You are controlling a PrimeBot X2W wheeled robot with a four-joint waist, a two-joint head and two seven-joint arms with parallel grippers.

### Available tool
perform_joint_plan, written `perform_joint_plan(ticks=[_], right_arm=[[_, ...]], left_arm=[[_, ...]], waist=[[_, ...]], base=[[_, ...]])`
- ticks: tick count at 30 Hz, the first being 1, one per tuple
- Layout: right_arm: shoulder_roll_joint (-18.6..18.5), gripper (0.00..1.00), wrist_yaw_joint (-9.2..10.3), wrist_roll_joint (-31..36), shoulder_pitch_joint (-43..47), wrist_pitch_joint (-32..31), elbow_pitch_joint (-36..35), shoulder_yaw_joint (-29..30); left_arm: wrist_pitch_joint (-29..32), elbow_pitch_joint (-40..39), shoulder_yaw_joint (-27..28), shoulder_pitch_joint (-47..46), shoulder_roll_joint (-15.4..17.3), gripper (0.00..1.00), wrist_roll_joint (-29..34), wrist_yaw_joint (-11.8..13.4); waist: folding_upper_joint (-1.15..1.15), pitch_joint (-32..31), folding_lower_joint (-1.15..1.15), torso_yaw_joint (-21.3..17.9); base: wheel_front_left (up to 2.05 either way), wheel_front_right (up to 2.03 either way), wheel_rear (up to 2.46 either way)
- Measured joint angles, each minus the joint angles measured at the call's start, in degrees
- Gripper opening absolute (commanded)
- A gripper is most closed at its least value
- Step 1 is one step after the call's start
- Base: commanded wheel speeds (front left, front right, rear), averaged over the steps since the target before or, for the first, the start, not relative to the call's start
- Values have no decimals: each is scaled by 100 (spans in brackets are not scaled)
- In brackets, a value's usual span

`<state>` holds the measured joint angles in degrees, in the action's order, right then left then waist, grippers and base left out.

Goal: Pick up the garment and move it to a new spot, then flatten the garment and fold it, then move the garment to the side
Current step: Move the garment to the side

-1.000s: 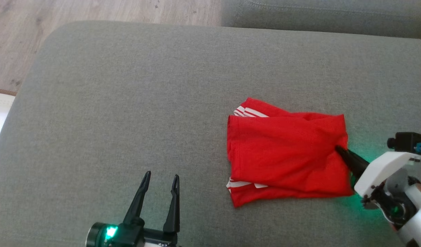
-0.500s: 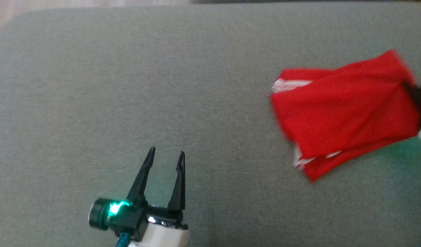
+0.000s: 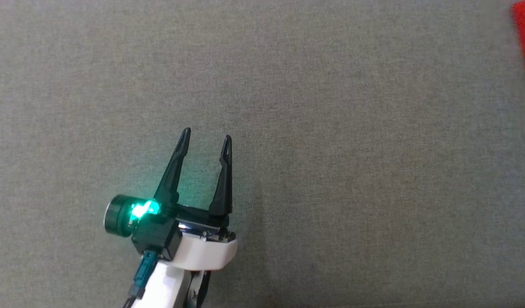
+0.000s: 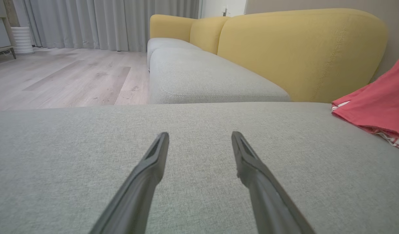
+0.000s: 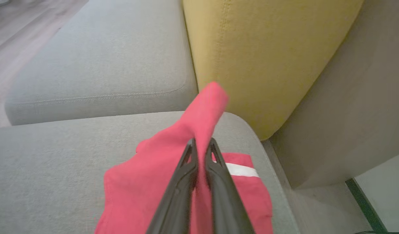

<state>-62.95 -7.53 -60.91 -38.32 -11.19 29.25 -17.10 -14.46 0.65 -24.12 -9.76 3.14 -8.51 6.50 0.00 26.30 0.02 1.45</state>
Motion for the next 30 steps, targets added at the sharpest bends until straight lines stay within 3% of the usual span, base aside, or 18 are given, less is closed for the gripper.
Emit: perform_joint_plan(ticks=[3,4,5,9,15,22,23,30], right_arm=[[-41,3,-1,92,13,-131,186,277],[-42,71,-1,218,25,-138,261,327],[-25,100,-1,378,28,-92,353,408],[304,100,-1,1072,24,141,450,725],[1696,100,-1,1998,298,408,-204,681],[3147,100,0,2621,1448,1102,-523,249],[3147,100,0,2621,1448,1102,-523,249],[4134,100,-1,3100,2302,2256,-469,-291]], left_arm=[[0,4,1,-62,-2,100,0,-1],[0,12,0,-63,-2,100,0,-3],[0,24,1,-63,-3,100,-1,-20],[0,40,29,-62,-4,100,-8,-35],[-10,53,204,-13,-14,100,-118,151],[-24,222,383,548,-14,100,-314,209],[-24,222,383,548,-14,100,-314,209],[-24,343,485,1131,-14,100,-364,208]], waist=[[0,95,0,-10],[0,98,0,-12],[0,87,0,-14],[0,-59,-2,-24],[0,-511,-2,-33],[0,-1261,-3,11],[0,-1261,-3,11],[0,-2071,-4,127]], base=[[0,0,0],[0,0,0],[0,0,0],[0,0,0],[0,0,0],[0,0,0],[0,0,0],[0,0,0]])
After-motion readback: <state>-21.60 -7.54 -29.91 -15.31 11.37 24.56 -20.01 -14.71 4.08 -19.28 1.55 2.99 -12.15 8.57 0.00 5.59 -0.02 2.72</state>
